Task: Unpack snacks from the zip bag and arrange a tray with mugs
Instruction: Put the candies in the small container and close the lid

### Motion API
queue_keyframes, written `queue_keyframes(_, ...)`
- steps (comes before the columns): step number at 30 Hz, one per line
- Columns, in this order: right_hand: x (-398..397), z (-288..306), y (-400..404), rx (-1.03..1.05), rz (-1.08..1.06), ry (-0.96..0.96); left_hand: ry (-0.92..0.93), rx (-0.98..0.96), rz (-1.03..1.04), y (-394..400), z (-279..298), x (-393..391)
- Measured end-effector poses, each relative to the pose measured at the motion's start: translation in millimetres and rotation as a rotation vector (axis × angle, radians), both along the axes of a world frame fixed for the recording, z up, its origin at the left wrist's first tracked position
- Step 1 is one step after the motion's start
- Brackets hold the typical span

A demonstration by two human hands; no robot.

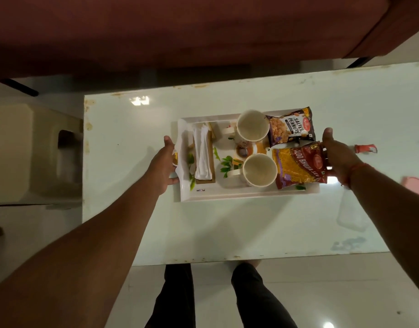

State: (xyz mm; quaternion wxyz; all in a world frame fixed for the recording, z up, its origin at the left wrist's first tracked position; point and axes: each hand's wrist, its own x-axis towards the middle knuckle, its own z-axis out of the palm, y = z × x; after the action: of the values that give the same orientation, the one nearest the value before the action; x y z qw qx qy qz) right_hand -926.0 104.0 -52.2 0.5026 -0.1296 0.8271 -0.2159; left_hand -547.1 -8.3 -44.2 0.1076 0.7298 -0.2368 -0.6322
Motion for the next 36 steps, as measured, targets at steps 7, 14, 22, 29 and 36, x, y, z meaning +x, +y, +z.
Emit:
queue_keyframes(7,-7.3,-12.7,3.4,-0.049,0.074,0.017,-0.024,-0.032,0.037,10.5,-0.5,-9.1)
queue_keyframes(14,-3.3,-14.9,7.0,-0.100,0.105,0.051,-0.059,-0.056,0.024,13.7,2.0,-15.4)
queue_keyframes(22,-0.7,-22.4,6.8,-0.074,0.119,0.111,-0.045,-0.053,0.033,14.4,3.0,-14.1)
queue_keyframes(29,-6.8,-31.7,7.6,-0.044,0.130,0.097,-0.038,-0.052,0.027,14.8,4.0,-13.4)
queue_keyframes(36,5.0,-17.4,6.6,-0.018,0.160,0.197,-0.139,-0.125,-0.082,12.7,7.3,-10.4)
